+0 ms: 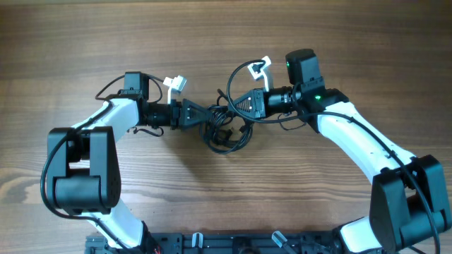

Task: Untangle cables

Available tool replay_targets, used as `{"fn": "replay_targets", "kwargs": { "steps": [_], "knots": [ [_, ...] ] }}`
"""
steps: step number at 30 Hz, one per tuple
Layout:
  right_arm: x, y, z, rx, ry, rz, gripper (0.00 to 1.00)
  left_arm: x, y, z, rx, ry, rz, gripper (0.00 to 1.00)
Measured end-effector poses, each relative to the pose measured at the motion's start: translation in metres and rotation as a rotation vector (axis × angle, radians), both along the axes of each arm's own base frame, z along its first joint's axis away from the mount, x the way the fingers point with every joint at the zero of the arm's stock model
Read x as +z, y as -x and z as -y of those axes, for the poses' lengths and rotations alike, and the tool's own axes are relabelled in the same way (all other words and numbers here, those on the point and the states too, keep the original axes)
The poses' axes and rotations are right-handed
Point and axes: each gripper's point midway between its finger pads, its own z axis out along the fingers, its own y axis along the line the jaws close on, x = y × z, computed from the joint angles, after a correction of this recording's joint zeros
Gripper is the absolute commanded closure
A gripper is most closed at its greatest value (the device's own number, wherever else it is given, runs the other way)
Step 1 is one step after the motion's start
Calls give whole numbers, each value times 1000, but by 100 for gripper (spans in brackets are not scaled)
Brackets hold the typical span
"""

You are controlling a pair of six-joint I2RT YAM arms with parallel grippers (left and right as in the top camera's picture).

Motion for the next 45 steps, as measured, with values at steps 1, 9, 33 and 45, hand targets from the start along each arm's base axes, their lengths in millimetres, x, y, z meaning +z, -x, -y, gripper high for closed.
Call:
{"fn": "replay_targets", "kwargs": {
  "steps": [1,9,33,45],
  "knots": [
    [0,0,0,2,-2,-1,96,1,0,0,-4,8,11,54],
    [1,1,0,7,-7,-4,96,7,4,5,-27,41,34,84],
    [-12,5,3,-23,52,-65,34,-25,-12,-3,111,-190,-207,96],
    [-46,-13,25,-154,296,18,50,-51,-20,-23,194,-326,-242,96]
  ]
}}
